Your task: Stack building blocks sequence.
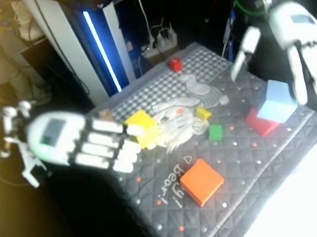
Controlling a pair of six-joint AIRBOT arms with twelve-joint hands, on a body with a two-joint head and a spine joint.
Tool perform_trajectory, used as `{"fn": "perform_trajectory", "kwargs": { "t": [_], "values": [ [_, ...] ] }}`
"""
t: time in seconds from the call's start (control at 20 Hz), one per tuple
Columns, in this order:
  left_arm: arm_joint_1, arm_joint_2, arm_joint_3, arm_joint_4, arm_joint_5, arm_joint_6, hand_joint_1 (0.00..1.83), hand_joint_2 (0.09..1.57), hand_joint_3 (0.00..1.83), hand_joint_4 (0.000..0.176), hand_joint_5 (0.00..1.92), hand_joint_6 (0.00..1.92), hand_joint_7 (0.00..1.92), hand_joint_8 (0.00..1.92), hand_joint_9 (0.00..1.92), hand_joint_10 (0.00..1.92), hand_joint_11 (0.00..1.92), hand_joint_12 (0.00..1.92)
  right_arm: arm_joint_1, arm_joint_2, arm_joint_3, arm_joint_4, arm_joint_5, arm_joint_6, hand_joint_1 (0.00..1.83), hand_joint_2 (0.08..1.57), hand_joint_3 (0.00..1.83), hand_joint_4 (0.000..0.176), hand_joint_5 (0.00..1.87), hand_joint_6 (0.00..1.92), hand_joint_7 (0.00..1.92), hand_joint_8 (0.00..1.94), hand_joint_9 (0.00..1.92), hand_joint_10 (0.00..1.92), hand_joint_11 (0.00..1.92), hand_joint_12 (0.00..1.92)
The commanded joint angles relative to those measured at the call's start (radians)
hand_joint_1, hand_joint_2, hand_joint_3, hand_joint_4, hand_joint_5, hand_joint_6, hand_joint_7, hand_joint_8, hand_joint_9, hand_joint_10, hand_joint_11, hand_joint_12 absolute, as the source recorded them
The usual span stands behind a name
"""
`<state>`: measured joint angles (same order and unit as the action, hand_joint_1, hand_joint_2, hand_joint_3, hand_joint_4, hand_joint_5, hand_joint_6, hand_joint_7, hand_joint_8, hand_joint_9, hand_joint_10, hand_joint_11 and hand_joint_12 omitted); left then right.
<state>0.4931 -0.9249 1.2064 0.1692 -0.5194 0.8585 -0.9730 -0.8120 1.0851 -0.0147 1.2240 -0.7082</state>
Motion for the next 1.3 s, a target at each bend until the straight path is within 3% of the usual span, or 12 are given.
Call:
{"fn": "perform_trajectory", "kwargs": {
  "t": [0.0, 0.1, 0.2, 0.4, 0.6, 0.7, 0.85, 0.95, 1.05, 1.1, 1.2, 1.25],
  "values": [
    [0.027, 0.034, -0.025, -0.047, -0.214, 0.002, 0.43, 0.94, 0.0, 0.176, 0.0, 0.0, 0.0, 0.0, 0.0, 0.0, 0.0, 0.0, 0.021, 0.005, 0.003, -0.005, 0.125, 0.005, 0.65, 1.15, 0.0, 0.127, 0.15, 0.0, 0.21, 0.0, 0.18, 0.0, 0.16, 0.01],
    [0.146, 0.114, -0.114, -0.095, -0.35, -0.02, 0.45, 0.93, 0.0, 0.176, 0.0, 0.0, 0.0, 0.0, 0.0, 0.0, 0.0, 0.0, 0.059, 0.005, 0.002, -0.05, 0.114, 0.005, 0.7, 1.16, 0.0, 0.125, 0.16, 0.01, 0.22, 0.0, 0.18, 0.01, 0.2, 0.03],
    [0.291, 0.19, -0.21, -0.158, -0.486, -0.024, 0.49, 0.95, 0.0, 0.166, 0.01, 0.0, 0.0, 0.0, 0.0, 0.0, 0.0, 0.0, 0.122, -0.003, 0.003, -0.119, 0.065, 0.005, 0.67, 1.14, 0.0, 0.162, 0.16, 0.0, 0.25, 0.01, 0.24, 0.02, 0.26, 0.06],
    [0.486, 0.197, -0.265, -0.285, -0.651, -0.029, 0.64, 0.91, 0.0, 0.176, 0.03, 0.01, 0.0, 0.0, 0.0, 0.0, 0.0, 0.0, 0.151, -0.041, 0.015, -0.167, -0.01, 0.008, 0.71, 1.14, 0.01, 0.116, 0.19, 0.0, 0.21, 0.0, 0.18, 0.0, 0.2, 0.04],
    [0.557, 0.167, -0.261, -0.333, -0.679, -0.072, 0.73, 0.9, 0.0, 0.176, 0.04, 0.0, 0.0, 0.0, 0.0, 0.0, 0.0, 0.0, 0.157, -0.097, 0.05, -0.219, -0.084, 0.077, 0.58, 1.17, 0.01, 0.127, 0.13, 0.0, 0.16, 0.0, 0.18, 0.0, 0.23, 0.04],
    [0.573, 0.168, -0.261, -0.342, -0.67, -0.077, 0.59, 0.92, 0.01, 0.108, 0.0, 0.0, 0.0, 0.0, 0.0, 0.0, 0.0, 0.0, 0.164, -0.125, 0.057, -0.244, -0.131, 0.077, 0.46, 1.15, 0.0, 0.135, 0.08, 0.0, 0.08, 0.0, 0.08, 0.0, 0.16, 0.01],
    [0.586, 0.167, -0.259, -0.353, -0.68, -0.086, 0.52, 0.93, 0.01, 0.111, 0.0, 0.0, 0.0, 0.0, 0.0, 0.0, 0.0, 0.0, 0.165, -0.156, 0.077, -0.257, -0.197, 0.077, 0.6, 1.06, 0.0, 0.123, 0.1, 0.0, 0.15, 0.01, 0.15, 0.01, 0.06, 0.04],
    [0.587, 0.166, -0.258, -0.353, -0.679, -0.089, 0.49, 0.92, 0.0, 0.092, 0.0, 0.0, 0.0, 0.0, 0.0, 0.0, 0.0, 0.0, 0.166, -0.161, 0.084, -0.263, -0.223, 0.077, 0.66, 1.02, 0.0, 0.131, 0.13, 0.0, 0.2, 0.0, 0.26, 0.01, 0.18, 0.52],
    [0.587, 0.165, -0.258, -0.353, -0.68, -0.089, 0.5, 0.93, 0.0, 0.085, 0.0, 0.0, 0.0, 0.0, 0.0, 0.0, 0.0, 0.0, 0.166, -0.162, 0.089, -0.27, -0.247, 0.077, 0.69, 1.0, 0.0, 0.119, 0.16, 0.0, 0.26, 0.0, 0.34, 0.0, 0.1, 0.85],
    [0.587, 0.164, -0.257, -0.353, -0.68, -0.09, 0.5, 0.93, 0.0, 0.089, 0.0, 0.0, 0.0, 0.0, 0.0, 0.0, 0.0, 0.0, 0.166, -0.162, 0.091, -0.272, -0.256, 0.077, 0.71, 0.99, 0.0, 0.131, 0.16, 0.0, 0.26, 0.0, 0.35, 0.0, 0.07, 0.95],
    [0.587, 0.163, -0.257, -0.353, -0.68, -0.092, 0.5, 0.92, 0.0, 0.108, 0.0, 0.0, 0.0, 0.0, 0.0, 0.0, 0.0, 0.0, 0.166, -0.166, 0.099, -0.274, -0.276, 0.077, 0.77, 0.98, 0.0, 0.127, 0.23, 0.01, 0.32, 0.01, 0.4, 0.01, 0.09, 1.01],
    [0.587, 0.163, -0.256, -0.353, -0.68, -0.092, 0.5, 0.93, 0.0, 0.104, 0.0, 0.0, 0.0, 0.0, 0.0, 0.0, 0.0, 0.0, 0.166, -0.167, 0.1, -0.274, -0.278, 0.077, 0.89, 0.99, 0.0, 0.09, 0.32, 0.01, 0.41, 0.01, 0.51, 0.03, 0.16, 1.09]
  ]
}}
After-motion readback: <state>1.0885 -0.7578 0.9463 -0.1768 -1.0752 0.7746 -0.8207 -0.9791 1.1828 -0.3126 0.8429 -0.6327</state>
